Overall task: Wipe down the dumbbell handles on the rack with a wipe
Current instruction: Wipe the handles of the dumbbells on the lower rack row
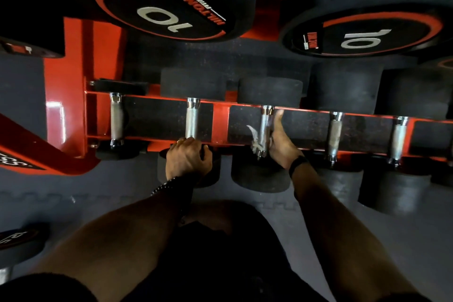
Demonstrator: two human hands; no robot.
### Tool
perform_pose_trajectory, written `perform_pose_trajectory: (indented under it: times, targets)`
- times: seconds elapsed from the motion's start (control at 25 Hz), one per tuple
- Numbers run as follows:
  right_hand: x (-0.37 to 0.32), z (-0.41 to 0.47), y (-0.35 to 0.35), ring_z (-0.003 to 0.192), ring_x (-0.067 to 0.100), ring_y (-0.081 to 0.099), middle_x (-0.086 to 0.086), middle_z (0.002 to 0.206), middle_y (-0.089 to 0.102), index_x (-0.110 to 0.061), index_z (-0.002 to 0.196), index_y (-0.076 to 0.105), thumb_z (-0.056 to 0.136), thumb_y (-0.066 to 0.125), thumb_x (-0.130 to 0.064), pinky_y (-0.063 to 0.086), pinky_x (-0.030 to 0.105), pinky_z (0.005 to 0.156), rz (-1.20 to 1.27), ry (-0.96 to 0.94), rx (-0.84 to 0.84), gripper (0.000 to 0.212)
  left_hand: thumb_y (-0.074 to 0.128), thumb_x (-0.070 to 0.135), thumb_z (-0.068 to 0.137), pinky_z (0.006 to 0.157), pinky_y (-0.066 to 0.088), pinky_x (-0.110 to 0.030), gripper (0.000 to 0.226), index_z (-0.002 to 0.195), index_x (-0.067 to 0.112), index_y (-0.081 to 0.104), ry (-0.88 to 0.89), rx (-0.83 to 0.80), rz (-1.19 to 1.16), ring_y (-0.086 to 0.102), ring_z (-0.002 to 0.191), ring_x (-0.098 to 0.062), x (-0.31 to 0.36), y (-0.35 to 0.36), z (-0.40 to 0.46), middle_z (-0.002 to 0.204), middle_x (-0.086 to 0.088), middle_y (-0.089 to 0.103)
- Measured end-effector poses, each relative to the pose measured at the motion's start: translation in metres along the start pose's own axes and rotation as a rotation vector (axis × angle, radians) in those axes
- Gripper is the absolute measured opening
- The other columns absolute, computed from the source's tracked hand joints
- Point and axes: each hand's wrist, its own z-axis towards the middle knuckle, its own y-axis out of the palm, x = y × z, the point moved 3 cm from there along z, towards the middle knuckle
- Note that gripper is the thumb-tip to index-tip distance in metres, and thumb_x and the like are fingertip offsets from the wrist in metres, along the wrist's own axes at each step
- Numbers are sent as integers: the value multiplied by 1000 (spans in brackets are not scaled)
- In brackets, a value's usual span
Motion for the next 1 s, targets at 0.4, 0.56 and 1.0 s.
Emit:
perform_pose_trajectory:
  times: [0.4, 0.56, 1.0]
  targets:
    - [11, 21, -1, 51, 15, 55, 14, 74, 62, -3, 95, 69, 73, 84, -29, 47, 23, 50, -22, -3, 25, 37, 53, 23, 78, 49, 36, -29, 22, 60, 10, 51, 93, 41, 58, 54, 58, -30, -3, 5, -2, 61, -7, 54]
    - [13, 24, -1, 65, 25, 64, 17, 80, 67, 2, 104, 64, 66, 83, 8, 56, 29, 56, -144, -110, 124, 43, 53, 24, 78, 50, 41, -33, 20, 63, 10, 52, 114, 50, 78, 54, 60, -31, -3, 4, -4, 65, -7, 54]
    - [7, 6, -64, 82, 20, 71, 4, 89, 74, -8, 92, 73, 50, 93, -36, 58, 37, 80, -870, -135, 44, 54, 55, 24, 73, 52, 39, -33, 21, 57, 14, 46, 39, 95, -3, 52, 55, -32, -1, 0, -1, 59, -6, 52]
